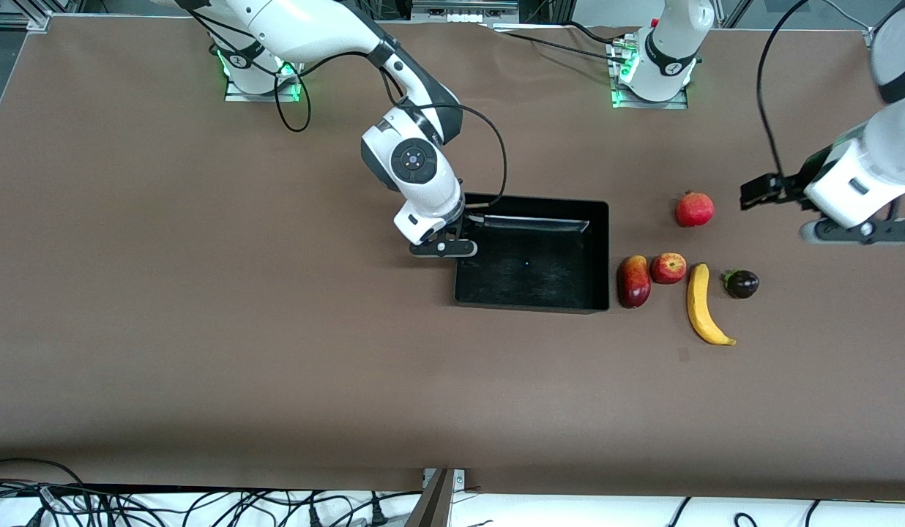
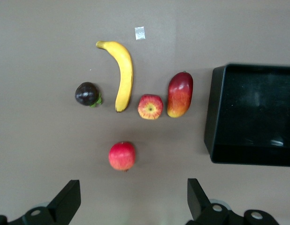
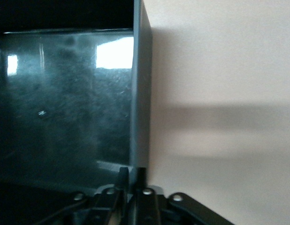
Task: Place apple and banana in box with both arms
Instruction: 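Withdraw the right gripper while the left gripper lowers over the apple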
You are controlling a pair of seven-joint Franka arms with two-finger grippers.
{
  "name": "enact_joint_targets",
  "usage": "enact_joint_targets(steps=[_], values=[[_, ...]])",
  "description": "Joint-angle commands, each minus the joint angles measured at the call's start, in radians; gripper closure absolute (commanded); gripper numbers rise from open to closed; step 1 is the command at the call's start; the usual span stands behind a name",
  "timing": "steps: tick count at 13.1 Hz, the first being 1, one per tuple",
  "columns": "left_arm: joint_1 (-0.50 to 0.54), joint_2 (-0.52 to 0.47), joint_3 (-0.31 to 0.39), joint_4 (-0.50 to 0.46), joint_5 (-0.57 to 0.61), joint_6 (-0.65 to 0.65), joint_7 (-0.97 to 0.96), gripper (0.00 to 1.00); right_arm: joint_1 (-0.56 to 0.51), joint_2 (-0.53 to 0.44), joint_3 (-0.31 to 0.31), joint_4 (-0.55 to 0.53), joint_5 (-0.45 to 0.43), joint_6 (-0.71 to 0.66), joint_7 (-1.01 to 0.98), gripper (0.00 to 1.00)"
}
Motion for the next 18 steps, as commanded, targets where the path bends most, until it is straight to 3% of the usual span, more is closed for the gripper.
enact_joint_targets(steps=[1, 3, 8, 11, 15, 18], values=[[-0.002, 0.019, -0.004, -0.08, 0.007, 0.106, -0.006, 0.0, 0.019, -0.015, -0.028, 0.028, 0.002, -0.01, -0.005, 0.0], [-0.004, 0.074, -0.004, -0.086, 0.008, 0.158, -0.005, 0.0, 0.016, -0.079, -0.069, 0.028, 0.0, -0.048, -0.013, 0.0], [-0.01, 0.171, -0.005, -0.21, 0.01, 0.363, 0.009, 0.0, -0.015, -0.26, -0.245, 0.048, 0.014, -0.355, -0.155, 0.0], [-0.011, 0.24, -0.005, -0.265, 0.01, 0.453, 0.024, 0.0, -0.018, -0.336, -0.4, 0.048, 0.005, -0.495, -0.303, 0.0], [-0.011, 0.301, -0.005, -0.356, 0.025, 0.629, 0.063, 0.0, -0.018, -0.423, -0.618, 0.048, 0.015, -0.662, -0.659, 0.0], [-0.011, 0.334, -0.005, -0.356, 0.037, 0.672, 0.077, 0.0, -0.018, -0.446, -0.692, 0.048, 0.017, -0.678, -0.772, 0.0]])
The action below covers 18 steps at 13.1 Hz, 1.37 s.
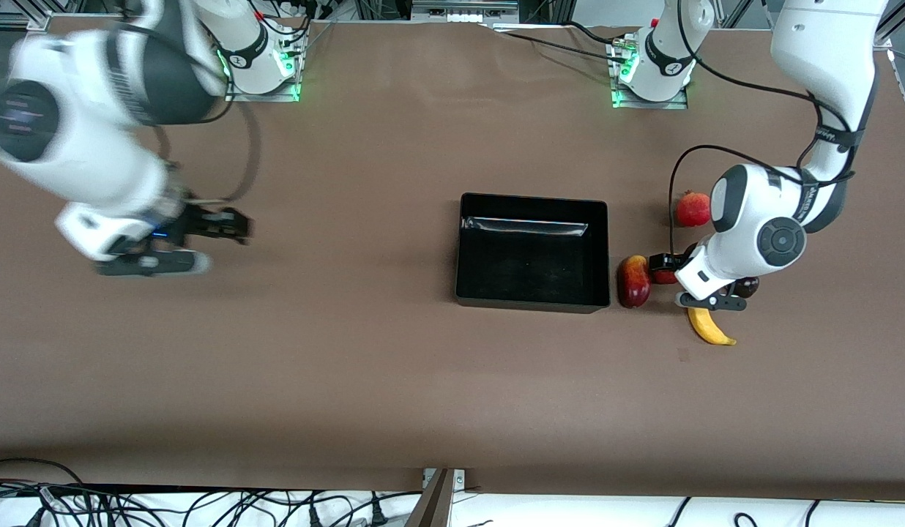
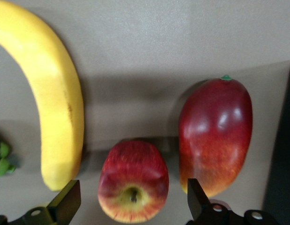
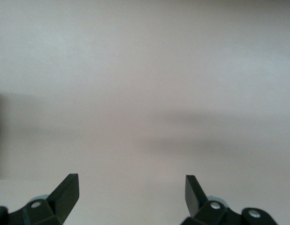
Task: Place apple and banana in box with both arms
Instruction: 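Close the left gripper on the small red apple and lift it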
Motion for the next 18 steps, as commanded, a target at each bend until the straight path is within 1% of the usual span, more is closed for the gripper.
enact_joint_targets(steps=[1, 2, 3, 4, 5, 6, 7, 8, 9, 10, 11, 12, 13, 14, 15, 16, 18], values=[[-0.003, 0.015, 0.001, -0.002, 0.036, 0.035, 0.022, 0.0, 0.007, -0.026, -0.023, -0.016, 0.013, -0.017, -0.049, 0.0], [-0.003, 0.019, 0.001, -0.006, 0.041, 0.055, 0.024, 0.0, 0.004, -0.032, -0.014, -0.013, 0.002, -0.05, -0.048, 0.0], [-0.001, 0.025, 0.001, -0.011, 0.041, 0.059, 0.05, 0.0, -0.014, -0.059, -0.005, -0.007, 0.0, -0.072, -0.046, 0.0], [0.005, 0.03, 0.001, -0.011, 0.041, 0.061, 0.065, 0.0, -0.09, -0.102, 0.059, -0.023, -0.003, -0.098, -0.049, 0.0], [0.006, 0.033, 0.001, -0.012, 0.041, 0.061, 0.065, 0.0, -0.201, -0.134, 0.16, -0.042, -0.03, -0.132, -0.051, 0.0], [0.006, 0.032, 0.001, -0.017, 0.041, 0.06, 0.067, 0.0, -0.269, -0.179, 0.205, -0.113, -0.041, -0.129, -0.051, 0.0], [0.006, 0.032, 0.001, -0.02, 0.039, 0.058, 0.067, 0.0, -0.325, -0.226, 0.28, -0.176, -0.07, -0.082, -0.051, 0.0], [0.006, 0.03, 0.001, -0.021, 0.039, 0.055, 0.067, 0.0, -0.414, -0.269, 0.375, -0.239, -0.113, -0.033, -0.049, 0.0], [0.008, 0.029, 0.001, -0.029, 0.039, 0.053, 0.067, 0.0, -0.5, -0.289, 0.446, -0.266, -0.118, -0.023, -0.049, 0.0], [0.008, 0.029, 0.001, -0.029, 0.039, 0.05, 0.069, 0.0, -0.528, -0.289, 0.471, -0.266, -0.115, -0.025, -0.049, 0.0], [0.008, 0.029, 0.001, -0.028, 0.039, 0.047, 0.07, 0.22, -0.539, -0.289, 0.474, -0.261, -0.121, -0.026, -0.049, 0.0], [0.006, 0.025, 0.001, -0.021, 0.039, 0.029, 0.072, 0.55, -0.541, -0.283, 0.473, -0.243, -0.133, -0.034, -0.052, 0.0], [0.005, 0.021, 0.0, -0.002, 0.039, -0.021, 0.072, 0.87, -0.544, -0.27, 0.464, -0.205, -0.148, -0.082, -0.057, 0.0], [-0.004, 0.018, 0.0, 0.041, 0.039, -0.087, 0.07, 1.0, -0.544, -0.251, 0.454, -0.153, -0.149, -0.127, -0.054, 0.0], [-0.003, 0.015, 0.0, 0.089, 0.03, -0.158, 0.07, 1.0, -0.545, -0.227, 0.453, -0.11, -0.149, -0.146, -0.058, 0.0], [-0.003, 0.004, -0.008, 0.144, 0.027, -0.227, 0.069, 1.0, -0.545, -0.219, 0.453, -0.096, -0.15, -0.162, -0.057, 0.0], [-0.001, -0.016, -0.047, 0.266, 0.021, -0.377, 0.064, 1.0, -0.541, -0.22, 0.454, -0.099, -0.162, -0.175, -0.048, 0.0]])
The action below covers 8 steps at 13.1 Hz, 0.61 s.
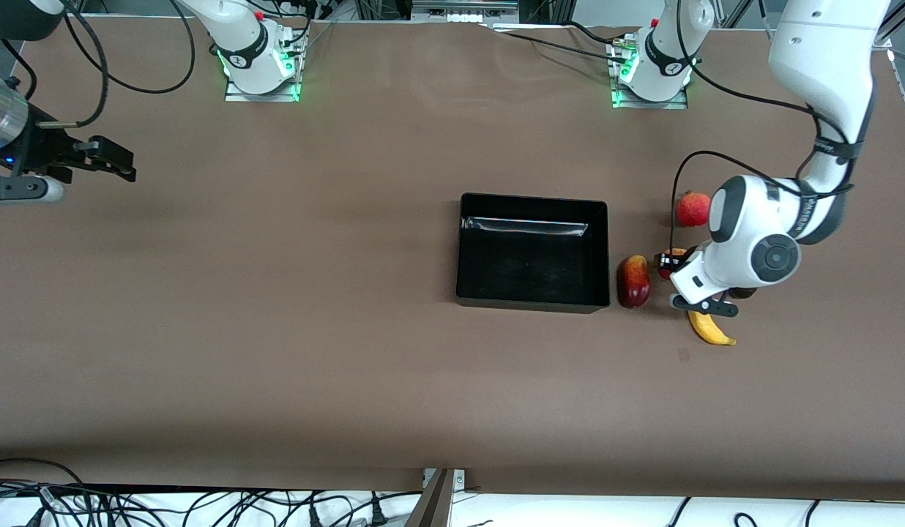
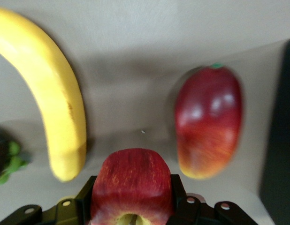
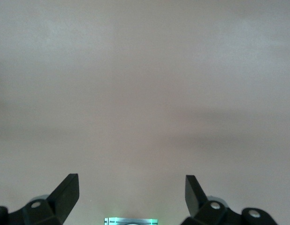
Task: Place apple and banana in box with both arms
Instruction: 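Close the left gripper on the small red apple and lift it, then carry the apple over the black box and lower it inside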
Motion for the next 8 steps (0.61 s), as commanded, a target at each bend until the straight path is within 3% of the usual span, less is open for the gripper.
enact_joint_targets(steps=[1, 4, 8], values=[[-0.001, -0.039, -0.062, 0.149, -0.017, -0.172, 0.003, 1.0, -0.002, 0.024, 0.012, 0.039, -0.042, -0.028, 0.008, 0.0], [-0.045, -0.033, -0.16, 0.226, -0.086, -0.194, -0.161, 1.0, -0.003, 0.05, 0.012, 0.054, -0.051, -0.017, 0.005, 0.0], [-0.274, 0.068, -0.176, 0.313, -0.106, -0.145, -0.508, 1.0, -0.008, 0.061, 0.012, 0.085, -0.039, -0.02, -0.001, 0.0]])
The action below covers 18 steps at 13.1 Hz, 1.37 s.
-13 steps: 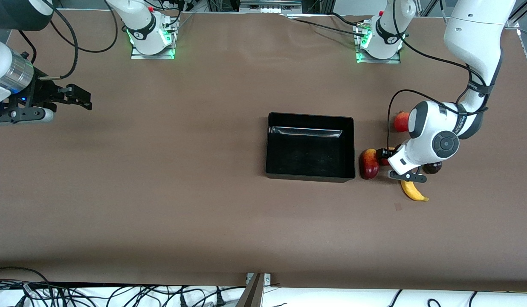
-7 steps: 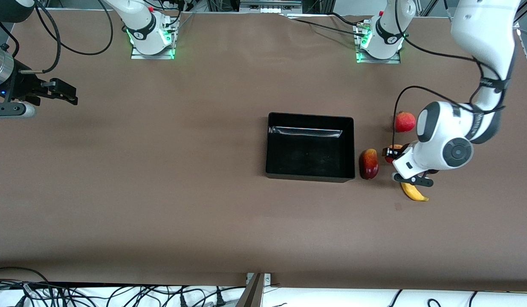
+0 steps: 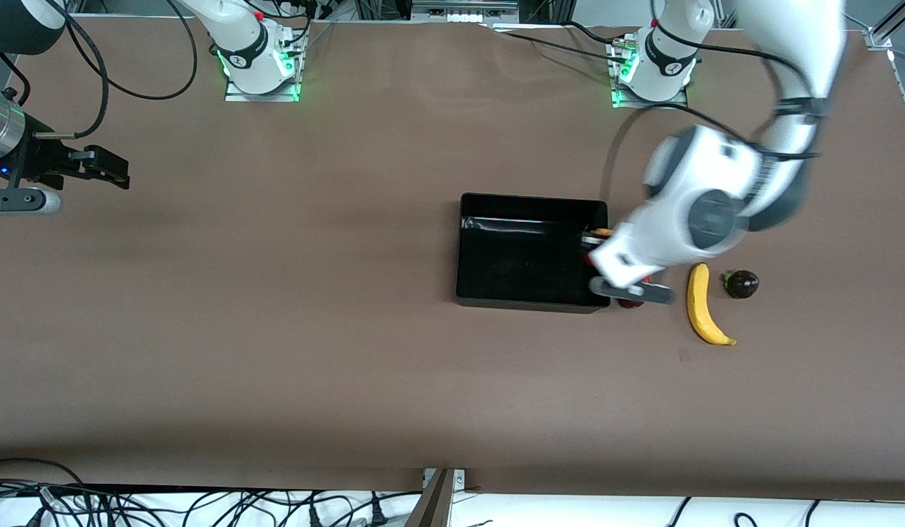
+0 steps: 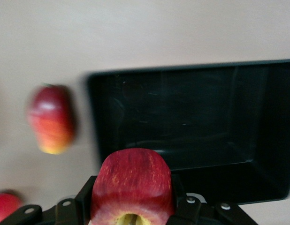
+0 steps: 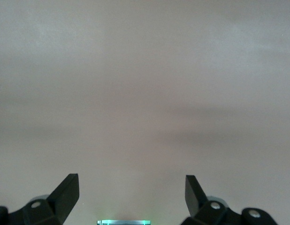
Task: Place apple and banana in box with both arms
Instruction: 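Carry the apple over the black box and lower it inside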
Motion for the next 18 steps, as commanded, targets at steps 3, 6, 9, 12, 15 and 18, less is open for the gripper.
enact_joint_targets(steps=[3, 6, 9, 12, 15, 18], values=[[-0.195, 0.163, 0.011, 0.096, -0.015, 0.134, -0.231, 1.0, -0.007, 0.011, 0.008, 0.031, -0.005, -0.014, 0.002, 0.0], [-0.229, 0.246, 0.012, 0.111, -0.009, 0.173, -0.253, 1.0, -0.002, 0.01, 0.008, 0.036, -0.007, -0.017, 0.01, 0.0], [-0.284, 0.315, 0.029, 0.165, -0.003, 0.184, -0.307, 1.0, -0.009, 0.011, 0.007, 0.034, 0.002, -0.015, 0.007, 0.0], [-0.28, 0.337, 0.031, 0.18, -0.005, 0.184, -0.298, 0.89, -0.009, 0.011, 0.007, 0.033, 0.004, -0.014, 0.003, 0.0], [-0.278, 0.366, 0.04, 0.193, -0.005, 0.187, -0.298, 0.37, -0.009, 0.011, 0.007, 0.033, 0.007, -0.018, -0.002, 0.0], [-0.28, 0.372, 0.042, 0.189, -0.003, 0.224, -0.301, 0.36, -0.009, 0.01, 0.008, 0.033, 0.007, -0.012, -0.002, 0.0]])
